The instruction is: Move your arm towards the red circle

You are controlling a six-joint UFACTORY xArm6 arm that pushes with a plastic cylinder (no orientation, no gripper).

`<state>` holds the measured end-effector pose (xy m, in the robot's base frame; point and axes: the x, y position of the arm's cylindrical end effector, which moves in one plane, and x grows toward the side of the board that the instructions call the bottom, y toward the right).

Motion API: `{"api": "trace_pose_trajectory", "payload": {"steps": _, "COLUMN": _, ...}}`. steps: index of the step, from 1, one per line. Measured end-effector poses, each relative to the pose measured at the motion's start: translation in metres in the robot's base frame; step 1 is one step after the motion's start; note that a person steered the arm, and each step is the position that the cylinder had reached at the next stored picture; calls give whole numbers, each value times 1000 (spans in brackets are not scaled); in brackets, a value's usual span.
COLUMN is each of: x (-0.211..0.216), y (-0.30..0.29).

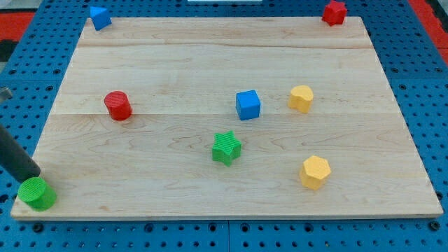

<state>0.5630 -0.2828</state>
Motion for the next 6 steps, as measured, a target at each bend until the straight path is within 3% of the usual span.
{"api": "trace_pose_trajectory", "payload": {"steps": 3, "x": 0, "y": 0}}
{"api": "trace_pose_trajectory", "payload": {"steps": 6, "x": -67, "y": 38}}
